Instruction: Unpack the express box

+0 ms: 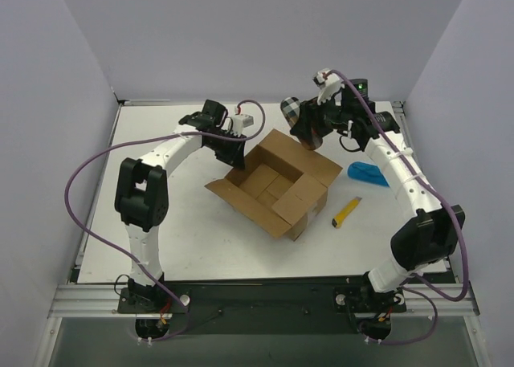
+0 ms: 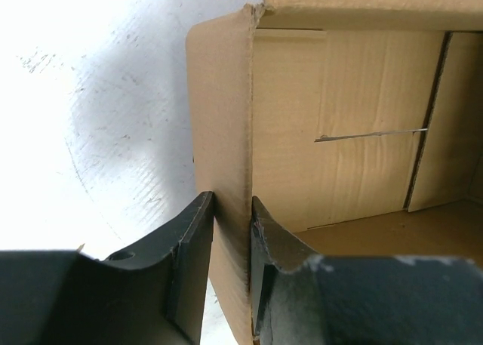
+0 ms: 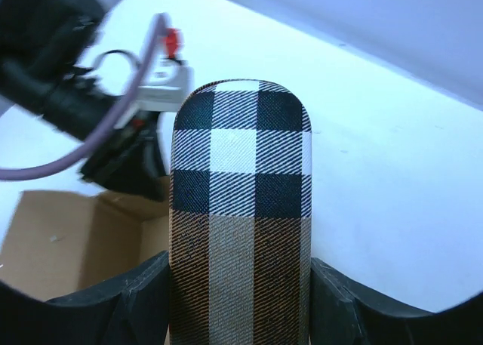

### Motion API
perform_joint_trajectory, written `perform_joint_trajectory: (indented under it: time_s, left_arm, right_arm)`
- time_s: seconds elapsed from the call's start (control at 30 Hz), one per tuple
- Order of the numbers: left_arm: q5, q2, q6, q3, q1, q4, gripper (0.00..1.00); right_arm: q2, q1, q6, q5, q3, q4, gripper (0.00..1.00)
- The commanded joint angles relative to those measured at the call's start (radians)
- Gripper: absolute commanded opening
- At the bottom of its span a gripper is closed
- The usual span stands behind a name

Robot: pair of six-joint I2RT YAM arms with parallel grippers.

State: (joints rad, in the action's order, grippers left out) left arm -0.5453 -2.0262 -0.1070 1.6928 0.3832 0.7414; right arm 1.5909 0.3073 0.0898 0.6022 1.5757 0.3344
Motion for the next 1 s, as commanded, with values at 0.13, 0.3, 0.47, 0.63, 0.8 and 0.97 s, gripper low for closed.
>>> perform_joint_trajectory:
  time_s: [0.13, 0.3, 0.47, 0.63, 0.8, 0.97]
  left_arm:
    - [0.019, 0.135, -0.033, -0.024, -0.027, 0.023, 0.33]
    - [0.045, 0.172, -0.051, -0.042, -0.046, 0.026, 0.34]
    - [0.056, 0.184, -0.063, -0.061, -0.055, 0.029, 0.34]
    - [0.042, 0.185, -0.06, -0.071, -0.055, 0.023, 0.34]
    - [0.039, 0.188, -0.06, -0.079, -0.055, 0.024, 0.34]
    - [0.041, 0.193, -0.066, -0.091, -0.055, 0.024, 0.34]
  right_arm:
    - [-0.042, -0.184, 0.06, -0.2, -0.101, 0.006, 0.26]
    - [-0.009, -0.281, 0.319, -0.159, -0.219, 0.076, 0.25]
    - [0.043, -0.33, 0.663, -0.097, -0.233, 0.234, 0.25]
    - [0.104, -0.352, 0.983, -0.18, -0.235, 0.376, 0.25]
    - [0.185, -0.39, 1.1, -0.209, -0.184, 0.477, 0.25]
    - [0.231, -0.398, 1.188, -0.269, -0.187, 0.519, 0.24]
